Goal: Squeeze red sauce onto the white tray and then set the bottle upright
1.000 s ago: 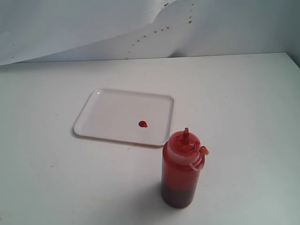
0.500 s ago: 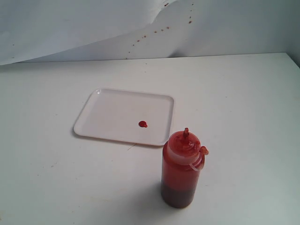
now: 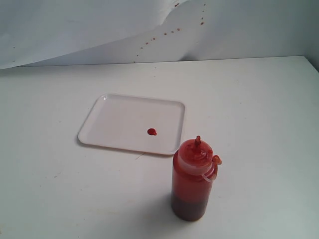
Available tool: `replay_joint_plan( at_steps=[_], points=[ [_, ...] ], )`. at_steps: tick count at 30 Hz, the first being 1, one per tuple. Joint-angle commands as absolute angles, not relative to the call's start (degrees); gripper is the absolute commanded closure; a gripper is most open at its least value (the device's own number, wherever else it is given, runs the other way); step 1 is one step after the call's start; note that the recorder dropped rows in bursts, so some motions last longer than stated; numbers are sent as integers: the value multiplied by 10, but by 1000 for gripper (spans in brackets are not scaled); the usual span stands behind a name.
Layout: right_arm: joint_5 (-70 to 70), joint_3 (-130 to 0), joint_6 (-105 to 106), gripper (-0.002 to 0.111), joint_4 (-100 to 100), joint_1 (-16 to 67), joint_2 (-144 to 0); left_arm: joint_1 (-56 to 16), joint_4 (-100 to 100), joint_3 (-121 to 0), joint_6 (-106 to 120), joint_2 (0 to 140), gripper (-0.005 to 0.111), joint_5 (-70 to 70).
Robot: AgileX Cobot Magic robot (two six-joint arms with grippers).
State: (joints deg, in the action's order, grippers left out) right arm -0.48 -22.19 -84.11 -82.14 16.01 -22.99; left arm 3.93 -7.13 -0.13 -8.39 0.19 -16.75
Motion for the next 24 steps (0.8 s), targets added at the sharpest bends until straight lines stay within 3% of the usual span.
replay_joint_plan(
  at_steps=[1, 12, 19, 24],
  points=[
    [-7, -218, -844, 108, -818, 160, -227, 41, -65, 0, -86, 0, 107, -161],
    [46, -218, -840, 108, -831, 157, -220, 41, -65, 0, -86, 0, 107, -161],
    [35, -195, -840, 108, -783, 54, -136, 41, -70, 0, -84, 0, 107, -161],
    [42, -187, -840, 108, -784, 39, -103, 41, -70, 0, -84, 0, 107, -161]
  ],
)
